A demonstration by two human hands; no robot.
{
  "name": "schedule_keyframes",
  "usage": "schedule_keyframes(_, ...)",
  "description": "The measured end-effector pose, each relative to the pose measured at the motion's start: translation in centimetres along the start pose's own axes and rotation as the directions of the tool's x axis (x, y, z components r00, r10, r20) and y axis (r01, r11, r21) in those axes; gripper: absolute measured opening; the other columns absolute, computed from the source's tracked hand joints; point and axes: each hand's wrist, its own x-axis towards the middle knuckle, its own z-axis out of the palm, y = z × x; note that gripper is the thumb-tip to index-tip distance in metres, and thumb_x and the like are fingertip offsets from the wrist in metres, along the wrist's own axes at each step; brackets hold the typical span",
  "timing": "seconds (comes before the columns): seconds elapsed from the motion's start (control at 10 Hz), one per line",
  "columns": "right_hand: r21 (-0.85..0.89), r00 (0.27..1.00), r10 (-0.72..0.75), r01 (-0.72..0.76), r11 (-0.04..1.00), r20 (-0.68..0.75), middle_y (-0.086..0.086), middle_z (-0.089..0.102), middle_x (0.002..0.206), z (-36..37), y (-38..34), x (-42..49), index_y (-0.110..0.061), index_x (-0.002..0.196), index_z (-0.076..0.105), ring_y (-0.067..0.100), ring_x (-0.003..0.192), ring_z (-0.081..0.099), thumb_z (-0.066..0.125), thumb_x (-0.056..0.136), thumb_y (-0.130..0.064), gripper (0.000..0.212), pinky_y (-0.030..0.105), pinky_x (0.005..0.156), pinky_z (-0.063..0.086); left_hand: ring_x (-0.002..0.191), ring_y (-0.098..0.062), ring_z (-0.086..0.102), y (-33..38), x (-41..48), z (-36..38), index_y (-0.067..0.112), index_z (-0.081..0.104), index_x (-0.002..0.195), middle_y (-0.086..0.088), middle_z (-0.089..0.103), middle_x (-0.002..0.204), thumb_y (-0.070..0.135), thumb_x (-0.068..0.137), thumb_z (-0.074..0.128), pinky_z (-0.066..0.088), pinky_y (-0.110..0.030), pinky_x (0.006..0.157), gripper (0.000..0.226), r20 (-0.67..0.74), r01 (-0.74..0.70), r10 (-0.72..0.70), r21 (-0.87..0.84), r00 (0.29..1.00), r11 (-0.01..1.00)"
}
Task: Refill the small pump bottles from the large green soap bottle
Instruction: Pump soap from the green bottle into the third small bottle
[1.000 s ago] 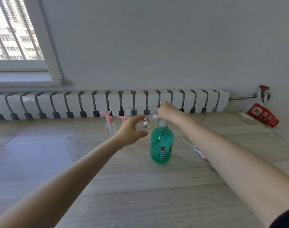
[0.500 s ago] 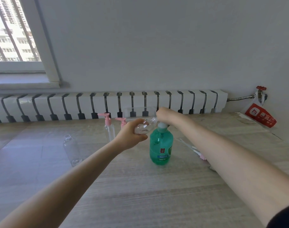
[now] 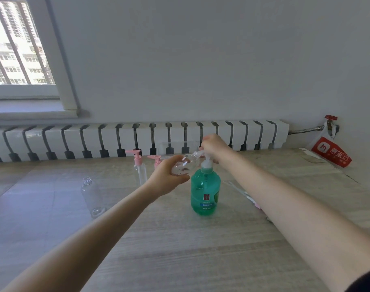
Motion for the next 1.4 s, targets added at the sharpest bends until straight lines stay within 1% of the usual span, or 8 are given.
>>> schedule_keyframes(0.1,-0.085,0.999,0.044,-0.042,0.995,0.011,0.002,0.043,0.074,0.0,-0.3,-0.3,-0.006,0.096,0.048,0.011,0.060,0.044,0.035,0.097,-0.004,0.014,0.019,0.048,0.035,0.103,-0.016,0.060,-0.1,0.1,0.0,0.015,0.052,0.128,0.000,0.053,0.127,0.006,0.084,0.066,0.052,-0.038,0.093,0.047,0.000,0.004,-0.004,-0.014,1.000,1.000)
schedule_keyframes(0.4,-0.311,0.996,0.084,-0.077,0.947,0.010,0.006,0.045,0.078,0.8,0.6,1.7,-0.002,0.087,0.050,0.013,0.065,0.043,0.034,0.098,-0.005,0.019,0.020,0.053,0.031,0.117,-0.023,0.054,-1.0,0.5,0.7,0.014,0.046,0.136,-0.005,0.052,0.133,0.009,0.083,0.068,0.046,-0.045,0.101,0.058,-0.004,0.033,-0.033,-0.013,0.999,0.999)
schedule_keyframes(0.5,-0.280,0.997,0.081,-0.080,0.957,-0.008,0.013,0.055,0.122,1.3,0.9,1.7,-0.002,0.129,0.048,0.023,0.107,0.055,0.033,0.099,-0.008,0.034,0.026,0.077,0.041,0.119,-0.022,0.051,-1.3,0.4,0.9,0.013,0.042,0.139,-0.004,0.051,0.132,0.008,0.084,0.067,0.045,-0.043,0.102,0.061,-0.006,0.050,-0.050,-0.025,0.999,0.998)
schedule_keyframes(0.7,-0.239,0.999,0.027,-0.034,0.971,-0.034,0.014,0.048,0.136,1.3,1.2,1.4,-0.002,0.133,0.046,0.025,0.120,0.050,0.033,0.099,-0.007,0.037,0.029,0.094,0.041,0.106,-0.014,0.056,-1.2,0.2,1.1,0.015,0.051,0.129,0.001,0.052,0.126,0.007,0.084,0.066,0.052,-0.028,0.089,0.049,-0.017,0.018,-0.019,-0.031,1.000,0.999)
schedule_keyframes(0.9,-0.258,0.993,0.114,-0.121,0.959,-0.041,0.004,0.045,0.079,1.4,1.1,1.0,-0.008,0.074,0.041,0.009,0.061,0.039,0.035,0.099,-0.011,0.026,0.019,0.050,0.029,0.096,-0.011,0.057,-0.7,-0.1,0.9,0.014,0.047,0.134,0.005,0.050,0.122,0.007,0.085,0.066,0.053,-0.024,0.081,0.053,-0.008,0.043,-0.044,-0.053,0.999,0.998)
schedule_keyframes(1.0,0.065,0.995,0.083,-0.080,0.995,-0.055,0.008,0.054,0.089,1.2,1.4,0.4,-0.004,0.090,0.052,0.015,0.080,0.053,0.039,0.098,-0.013,0.018,0.021,0.066,0.041,0.099,-0.013,0.059,-0.5,-0.2,1.0,0.014,0.048,0.133,0.002,0.053,0.121,0.006,0.084,0.066,0.054,-0.028,0.084,0.053,-0.002,0.061,-0.061,-0.094,0.998,0.994)
schedule_keyframes(1.1,0.539,0.997,0.037,0.006,0.842,-0.070,0.008,0.065,0.095,0.5,1.1,-0.8,-0.009,0.112,0.056,0.019,0.083,0.062,0.044,0.096,-0.020,0.023,0.030,0.075,0.049,0.094,-0.009,0.059,-0.3,-0.4,1.0,0.014,0.050,0.132,0.000,0.054,0.120,0.005,0.084,0.066,0.055,-0.028,0.083,0.051,0.004,0.068,-0.068,-0.110,0.998,0.992)
schedule_keyframes(1.4,0.388,0.974,-0.163,0.214,0.897,-0.159,0.008,0.056,0.071,2.0,5.6,-2.7,-0.010,0.070,0.053,0.017,0.068,0.051,0.042,0.096,-0.041,0.042,0.027,0.066,0.037,0.106,-0.020,0.059,-0.1,-0.6,1.7,0.014,0.051,0.131,-0.001,0.055,0.124,0.007,0.083,0.068,0.055,-0.038,0.089,0.051,-0.034,0.062,-0.066,-0.106,0.997,0.992)
